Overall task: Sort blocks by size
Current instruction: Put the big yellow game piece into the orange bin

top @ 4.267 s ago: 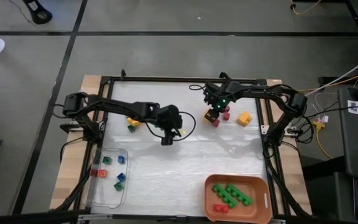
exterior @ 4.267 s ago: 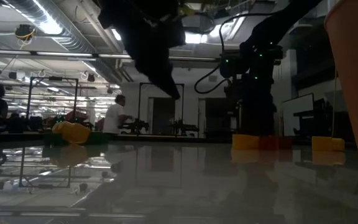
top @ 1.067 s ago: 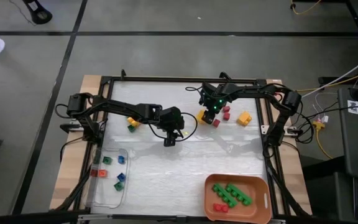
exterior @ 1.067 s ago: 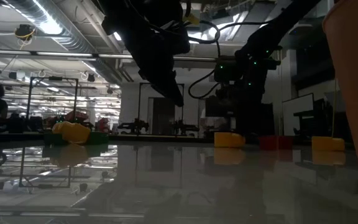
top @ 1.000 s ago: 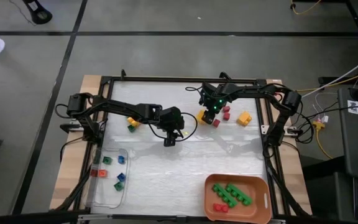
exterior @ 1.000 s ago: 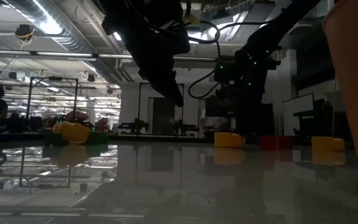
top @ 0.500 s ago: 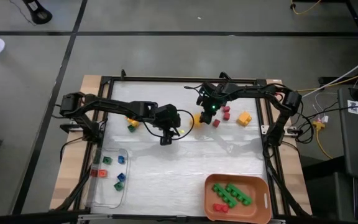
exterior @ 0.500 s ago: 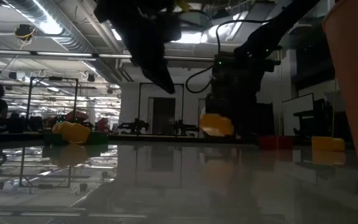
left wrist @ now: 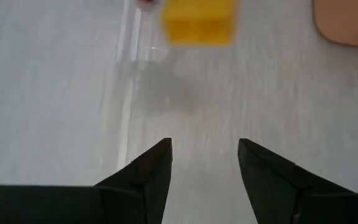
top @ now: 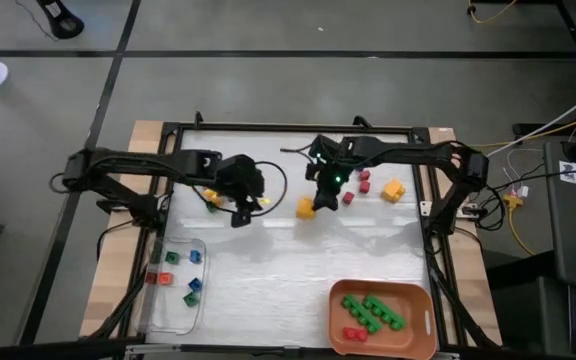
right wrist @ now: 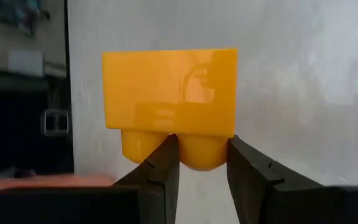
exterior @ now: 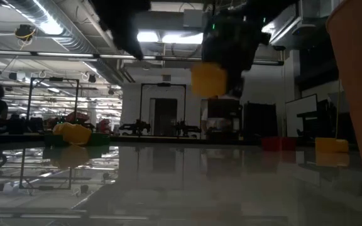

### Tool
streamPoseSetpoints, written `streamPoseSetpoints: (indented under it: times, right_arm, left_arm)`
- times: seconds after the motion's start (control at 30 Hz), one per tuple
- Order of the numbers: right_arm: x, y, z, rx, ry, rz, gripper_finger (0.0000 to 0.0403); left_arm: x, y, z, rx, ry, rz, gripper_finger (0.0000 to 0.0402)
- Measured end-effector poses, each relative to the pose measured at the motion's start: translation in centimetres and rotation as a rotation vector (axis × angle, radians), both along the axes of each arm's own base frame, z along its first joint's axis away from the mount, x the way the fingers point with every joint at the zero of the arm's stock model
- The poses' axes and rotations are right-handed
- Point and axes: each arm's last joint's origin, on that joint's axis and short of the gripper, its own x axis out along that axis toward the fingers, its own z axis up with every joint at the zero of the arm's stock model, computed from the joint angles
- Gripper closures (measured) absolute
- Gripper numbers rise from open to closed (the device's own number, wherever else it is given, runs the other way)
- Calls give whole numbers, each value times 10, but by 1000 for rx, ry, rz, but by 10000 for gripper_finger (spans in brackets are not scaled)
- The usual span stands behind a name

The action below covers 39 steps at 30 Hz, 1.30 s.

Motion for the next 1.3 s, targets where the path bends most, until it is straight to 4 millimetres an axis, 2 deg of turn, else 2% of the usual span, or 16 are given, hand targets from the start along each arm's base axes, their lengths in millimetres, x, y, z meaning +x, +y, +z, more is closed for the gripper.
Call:
streamPoseSetpoints:
  times: [0.17,0.4,0.57,0.73,0.87,1.0,1.13,1.3]
  right_arm:
    - [-5,49,33,-94,39,104,293]
    - [-25,137,74,-170,21,176,292]
    - [-54,201,85,-197,55,164,292]
    - [-86,254,83,-185,179,55,292]
    - [-106,284,83,-136,206,-15,292]
    - [-117,304,79,-111,232,-97,292]
    - [-119,315,71,-114,269,-111,283]
    - [-117,322,60,-141,291,-106,233]
  left_arm:
    - [-23,-1,18,-25,-29,43,231]
    - [-32,-2,28,-55,-79,86,231]
    - [-30,-2,27,-77,-77,113,231]
    - [-27,-2,29,-101,-119,138,231]
    - [-20,-3,34,-117,-198,145,231]
    - [-6,-13,40,-152,-325,123,231]
    - [16,-36,38,-155,-417,18,231]
    - [45,-72,24,-146,-504,-129,231]
